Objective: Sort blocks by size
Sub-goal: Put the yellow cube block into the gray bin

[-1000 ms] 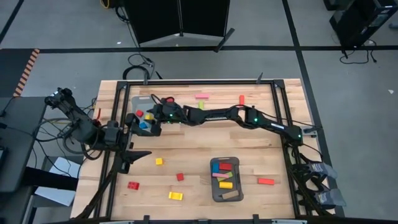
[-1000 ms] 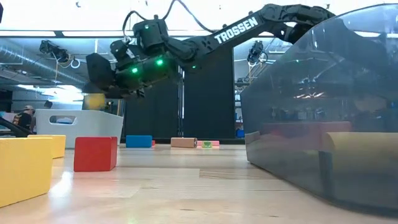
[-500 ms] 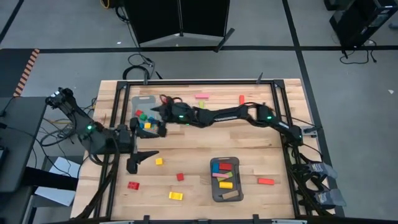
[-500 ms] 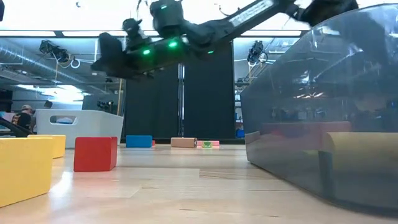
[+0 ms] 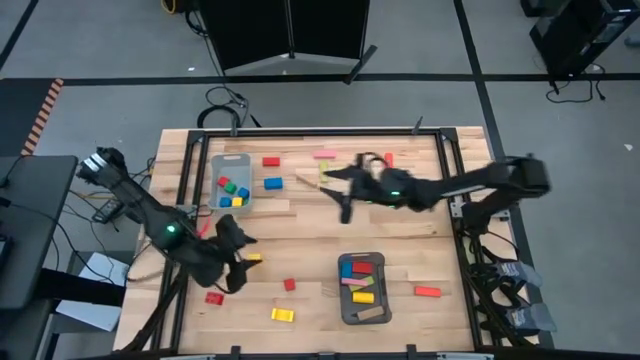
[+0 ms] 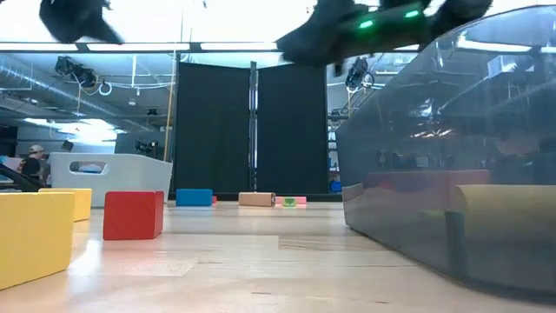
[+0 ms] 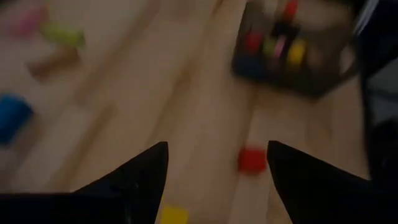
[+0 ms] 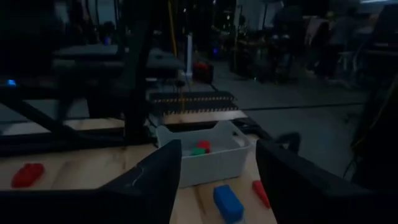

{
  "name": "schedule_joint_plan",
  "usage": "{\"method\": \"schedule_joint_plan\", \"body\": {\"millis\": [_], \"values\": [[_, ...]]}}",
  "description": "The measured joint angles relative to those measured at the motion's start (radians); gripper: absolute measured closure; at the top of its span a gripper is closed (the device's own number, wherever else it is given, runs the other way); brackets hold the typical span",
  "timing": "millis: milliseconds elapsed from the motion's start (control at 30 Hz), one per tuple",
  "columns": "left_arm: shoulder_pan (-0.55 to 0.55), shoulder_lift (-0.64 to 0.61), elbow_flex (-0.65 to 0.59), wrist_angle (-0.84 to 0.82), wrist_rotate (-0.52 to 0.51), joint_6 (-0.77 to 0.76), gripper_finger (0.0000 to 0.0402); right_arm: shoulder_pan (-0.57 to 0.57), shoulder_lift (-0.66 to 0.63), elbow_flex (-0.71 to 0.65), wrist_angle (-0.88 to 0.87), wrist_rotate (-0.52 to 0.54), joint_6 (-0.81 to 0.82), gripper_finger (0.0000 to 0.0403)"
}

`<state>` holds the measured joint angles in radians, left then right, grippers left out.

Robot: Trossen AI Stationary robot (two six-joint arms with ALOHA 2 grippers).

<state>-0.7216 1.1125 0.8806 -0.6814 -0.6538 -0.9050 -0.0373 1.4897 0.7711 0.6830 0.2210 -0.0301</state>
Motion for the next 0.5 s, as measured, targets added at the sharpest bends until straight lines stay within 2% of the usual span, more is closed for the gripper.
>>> {"method": "schedule_joint_plan", "body": {"millis": [133, 233, 367, 500], "values": [[0.027, 0.115, 0.000, -0.050, 0.145, -0.050, 0.0121, 0.049, -0.203, -0.128, -0.019, 0.002, 0.000, 0.0175], [0.036, 0.202, 0.000, -0.064, 0.207, -0.020, 0.0121, 0.090, -0.311, -0.175, -0.081, 0.002, -0.008, 0.0167], [0.035, 0.285, 0.000, -0.071, 0.232, 0.033, 0.0110, 0.161, -0.380, -0.188, -0.175, 0.012, -0.015, 0.0159], [0.049, 0.340, 0.000, -0.129, 0.230, 0.032, 0.0083, 0.228, -0.384, -0.188, -0.195, 0.022, -0.007, 0.0155]]}}
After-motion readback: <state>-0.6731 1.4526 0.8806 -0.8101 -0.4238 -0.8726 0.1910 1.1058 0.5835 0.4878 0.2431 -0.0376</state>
